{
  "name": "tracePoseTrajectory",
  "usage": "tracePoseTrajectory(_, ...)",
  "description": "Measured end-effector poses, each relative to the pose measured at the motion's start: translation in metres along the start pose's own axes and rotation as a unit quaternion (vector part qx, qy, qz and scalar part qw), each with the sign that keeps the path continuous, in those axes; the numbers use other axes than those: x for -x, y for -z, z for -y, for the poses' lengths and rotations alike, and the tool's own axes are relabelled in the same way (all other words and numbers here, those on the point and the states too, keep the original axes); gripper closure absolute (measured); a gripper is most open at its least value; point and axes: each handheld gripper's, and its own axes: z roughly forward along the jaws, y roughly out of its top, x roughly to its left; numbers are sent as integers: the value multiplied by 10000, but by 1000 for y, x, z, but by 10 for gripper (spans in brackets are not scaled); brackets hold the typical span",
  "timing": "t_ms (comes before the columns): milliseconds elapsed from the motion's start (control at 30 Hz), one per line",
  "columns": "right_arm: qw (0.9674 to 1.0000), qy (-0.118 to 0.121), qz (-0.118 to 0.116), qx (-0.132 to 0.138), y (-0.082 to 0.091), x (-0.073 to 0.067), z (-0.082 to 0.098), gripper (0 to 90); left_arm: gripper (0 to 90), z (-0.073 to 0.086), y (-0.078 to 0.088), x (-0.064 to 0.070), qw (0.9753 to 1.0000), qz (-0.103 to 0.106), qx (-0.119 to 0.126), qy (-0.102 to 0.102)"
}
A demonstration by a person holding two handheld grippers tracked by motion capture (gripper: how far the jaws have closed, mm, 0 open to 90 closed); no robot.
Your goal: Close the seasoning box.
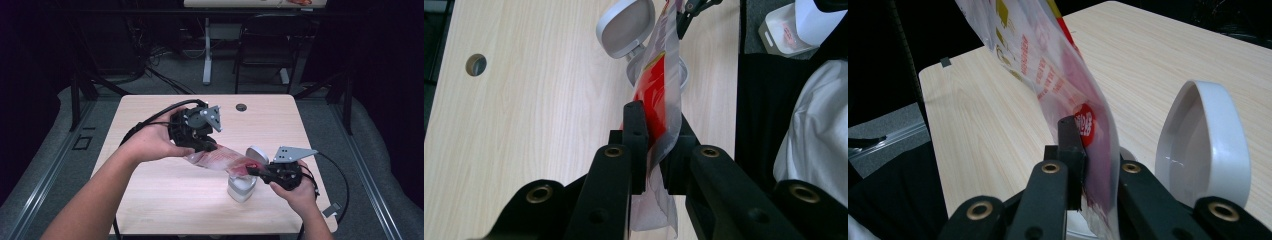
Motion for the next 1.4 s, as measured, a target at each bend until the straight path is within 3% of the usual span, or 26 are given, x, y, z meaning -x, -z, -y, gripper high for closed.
tracePoseTrajectory(767,10000,-1,-21,7,2,1,0,883,835,-1,1,1,10000,-16,91,-1)
tracePoseTrajectory(1167,9999,123,31,-45,8,0,-3,886,834,10,-3,-1,9996,44,260,126)
tracePoseTrajectory(1400,9998,179,47,-68,12,-2,-5,890,829,26,-11,-3,9987,115,391,306)
